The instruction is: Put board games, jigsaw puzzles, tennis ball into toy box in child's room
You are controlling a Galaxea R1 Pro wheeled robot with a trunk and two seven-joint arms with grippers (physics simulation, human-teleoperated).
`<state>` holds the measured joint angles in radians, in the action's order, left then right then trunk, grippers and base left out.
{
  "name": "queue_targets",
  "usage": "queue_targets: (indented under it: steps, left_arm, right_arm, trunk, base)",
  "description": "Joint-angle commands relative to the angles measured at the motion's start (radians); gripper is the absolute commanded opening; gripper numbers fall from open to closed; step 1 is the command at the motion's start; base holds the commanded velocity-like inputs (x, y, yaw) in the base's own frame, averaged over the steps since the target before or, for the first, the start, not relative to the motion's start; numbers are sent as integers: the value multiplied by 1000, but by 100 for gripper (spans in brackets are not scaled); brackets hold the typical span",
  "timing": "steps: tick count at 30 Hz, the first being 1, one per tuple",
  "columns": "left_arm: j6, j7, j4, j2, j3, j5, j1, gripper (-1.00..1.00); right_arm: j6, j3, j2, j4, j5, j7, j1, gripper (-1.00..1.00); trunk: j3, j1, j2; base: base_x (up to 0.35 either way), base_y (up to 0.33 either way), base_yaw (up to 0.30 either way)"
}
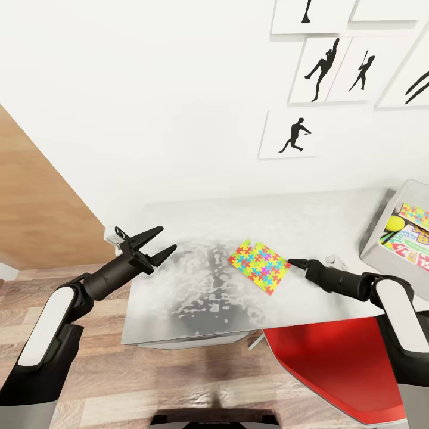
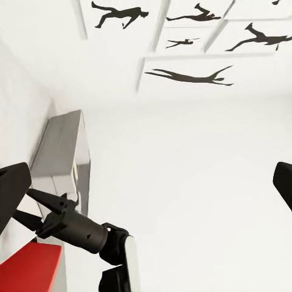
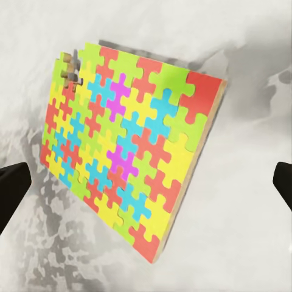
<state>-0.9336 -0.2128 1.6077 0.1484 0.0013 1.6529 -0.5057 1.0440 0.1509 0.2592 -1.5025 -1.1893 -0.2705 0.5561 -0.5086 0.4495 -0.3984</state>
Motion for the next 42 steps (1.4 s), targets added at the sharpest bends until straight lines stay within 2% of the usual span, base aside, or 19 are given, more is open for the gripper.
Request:
queue_targets:
  steps: [1,14,30,42]
  left_arm:
    - [-2,-6,-1,0,0,-5,-1,100]
    - [-2,-6,0,0,0,-5,-1,100]
    - [-2,-5,0,0,0,-5,-1,100]
    - [-2,-5,0,0,0,-5,-1,100]
  right_arm:
    - [3,0,0,0,-11,-10,0,100]
    - [3,-2,0,13,-13,-11,1,100]
    - [3,4,0,119,-12,-14,16,100]
    - [3,4,0,140,-12,-11,20,100]
  trunk:
    - [-1,1,-2]
    - [-1,1,-2]
    - [-1,1,-2]
    - [-1,1,-2]
  base:
    - [0,0,0]
    - [0,0,0]
    - [0,0,0]
    - [0,0,46]
